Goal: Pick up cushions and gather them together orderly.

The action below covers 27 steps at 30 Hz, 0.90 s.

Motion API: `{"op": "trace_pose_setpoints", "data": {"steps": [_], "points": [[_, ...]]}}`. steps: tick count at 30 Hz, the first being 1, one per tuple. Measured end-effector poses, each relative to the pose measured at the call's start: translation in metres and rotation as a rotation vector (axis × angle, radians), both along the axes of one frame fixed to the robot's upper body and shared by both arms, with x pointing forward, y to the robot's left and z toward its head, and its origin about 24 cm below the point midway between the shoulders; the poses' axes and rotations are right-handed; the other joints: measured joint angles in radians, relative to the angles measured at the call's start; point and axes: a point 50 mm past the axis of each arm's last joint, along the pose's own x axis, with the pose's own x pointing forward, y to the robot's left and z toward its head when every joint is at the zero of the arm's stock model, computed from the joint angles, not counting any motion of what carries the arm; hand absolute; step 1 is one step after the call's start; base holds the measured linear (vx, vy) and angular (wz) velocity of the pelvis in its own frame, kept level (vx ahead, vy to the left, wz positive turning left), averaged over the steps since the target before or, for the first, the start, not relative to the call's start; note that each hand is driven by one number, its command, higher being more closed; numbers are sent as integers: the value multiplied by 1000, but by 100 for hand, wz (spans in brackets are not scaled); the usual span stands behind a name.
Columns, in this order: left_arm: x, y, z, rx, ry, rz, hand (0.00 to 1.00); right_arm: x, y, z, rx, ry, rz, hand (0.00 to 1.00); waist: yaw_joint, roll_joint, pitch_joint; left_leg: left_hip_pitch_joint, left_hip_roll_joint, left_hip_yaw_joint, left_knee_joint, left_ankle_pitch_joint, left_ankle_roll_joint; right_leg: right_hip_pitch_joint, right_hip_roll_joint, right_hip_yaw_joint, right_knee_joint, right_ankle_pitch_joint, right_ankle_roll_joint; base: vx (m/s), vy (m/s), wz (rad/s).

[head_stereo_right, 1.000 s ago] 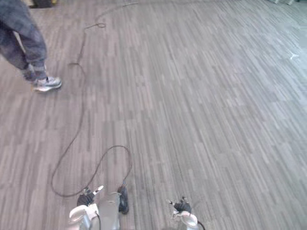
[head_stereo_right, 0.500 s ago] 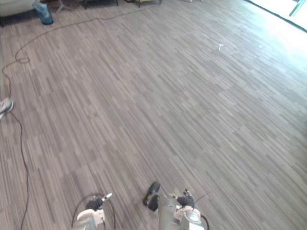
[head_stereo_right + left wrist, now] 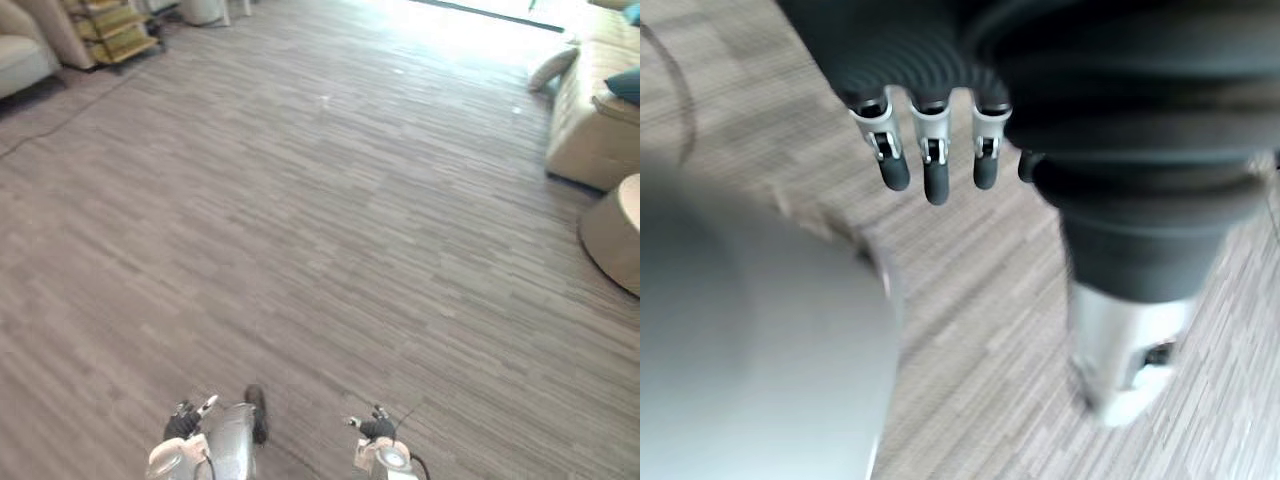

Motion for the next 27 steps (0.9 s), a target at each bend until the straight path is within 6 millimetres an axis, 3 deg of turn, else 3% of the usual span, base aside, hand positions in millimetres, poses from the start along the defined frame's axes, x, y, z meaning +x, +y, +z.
{"op": "trace_pose_setpoints", "data": {"steps": [1,2,3,5,6,7,9,11,13,15,16,17,18,19,20,21,22,23,24,25,27], "points": [[-2,1,-2,2,16,-3,0,-1,-2,0,-3,-1,-11,0,-2,-7,-3,31,-1,33,20,-53,7,-54,-24,-3,137,32,50,822,513,-64],[-3,2,-3,3,28,-4,0,-1,-2,0,-3,-1,-13,0,-1,-10,1,68,-4,56,18,-78,12,-107,-44,-11,267,69,76,644,433,-67],[-3,3,-4,6,51,-16,0,0,-3,0,-6,-5,-14,0,-7,-8,8,143,-26,76,-7,-112,16,-206,-86,-38,506,137,111,629,411,-48],[-3,-3,-7,7,78,-60,0,6,-7,4,-20,-44,-17,0,-46,6,15,292,-63,76,-102,-136,20,-294,-138,-184,727,130,92,559,270,0],[-1,-6,-7,6,77,-78,0,8,-7,5,-21,-54,-17,0,-54,8,15,331,-68,75,-134,-137,18,-318,-140,-223,745,123,88,609,210,24],[7,-15,-6,-3,72,-131,0,11,-9,7,-24,-71,-25,0,-59,14,16,416,-76,77,-220,-139,14,-398,-146,-336,719,82,52,571,149,11],[9,-22,-8,-17,83,-164,0,14,-13,8,-26,-78,-49,0,-66,18,18,472,-79,81,-273,-139,13,-458,-141,-414,624,58,31,459,71,8],[8,-29,-10,-36,104,-191,0,20,-20,10,-39,-95,-66,0,-89,21,21,545,-82,82,-337,-138,12,-535,-120,-489,410,80,14,429,-1,26],[6,-32,-12,-31,116,-221,0,23,-28,12,-55,-102,-79,0,-108,31,37,636,-84,83,-394,-144,2,-552,-88,-527,159,199,-14,588,-90,40],[4,-31,-12,-29,119,-219,0,19,-30,10,-60,-91,-81,0,-110,22,37,694,-100,78,-413,-160,-26,-553,-76,-517,75,257,-31,602,-154,26],[2,-35,-13,-41,123,-216,0,19,-35,11,-71,-94,-82,0,-116,36,36,756,-94,75,-418,-168,-40,-566,-64,-465,172,299,-116,632,-200,-3],[-4,-38,-15,-50,134,-209,0,19,-42,12,-86,-95,-86,0,-114,70,28,744,-58,75,-346,-162,-49,-570,-52,-467,235,225,-120,619,-230,-15],[-4,-39,-15,-54,135,-206,0,20,-45,13,-88,-99,-95,0,-118,84,27,717,-29,65,-260,-162,-49,-562,-45,-470,249,195,-118,693,-336,-21],[-4,-40,-15,-60,132,-195,0,20,-48,15,-92,-110,-115,0,-125,107,31,619,35,28,-18,-131,-97,-533,-10,-471,242,153,-112,570,-319,-16],[-3,-37,-14,-56,118,-173,0,22,-49,16,-96,-117,-113,0,-123,124,40,518,91,-21,218,-66,-130,-498,29,-460,221,140,-120,711,-320,-44],[-1,-35,-12,-59,98,-141,0,23,-49,16,-97,-114,-109,0,-115,140,52,426,145,-51,468,-39,-164,-426,85,-440,184,125,-133,491,-152,-63],[0,-32,-11,-56,91,-128,0,23,-47,16,-93,-107,-99,0,-108,138,58,399,166,-48,554,-46,-164,-382,106,-428,163,117,-138,608,-128,-91],[1,-26,-9,-39,80,-114,0,22,-39,13,-80,-95,-66,0,-100,118,72,351,180,-35,651,-58,-162,-287,129,-397,118,101,-148,551,-102,-85],[2,-18,-6,-16,63,-113,0,23,-30,12,-64,-89,-39,0,-99,90,75,291,181,1,651,-81,-130,-207,138,-363,59,96,-148,524,-98,-78],[4,-16,-5,-12,54,-109,0,23,-26,12,-57,-87,-27,0,-97,78,72,253,181,20,630,-90,-116,-175,141,-346,26,96,-147,581,-108,-70],[7,-11,-1,3,24,-96,0,23,-19,11,-42,-84,-12,0,-84,64,74,126,166,81,405,-121,-66,-76,149,-277,-77,104,-123,526,-35,-78]]}}
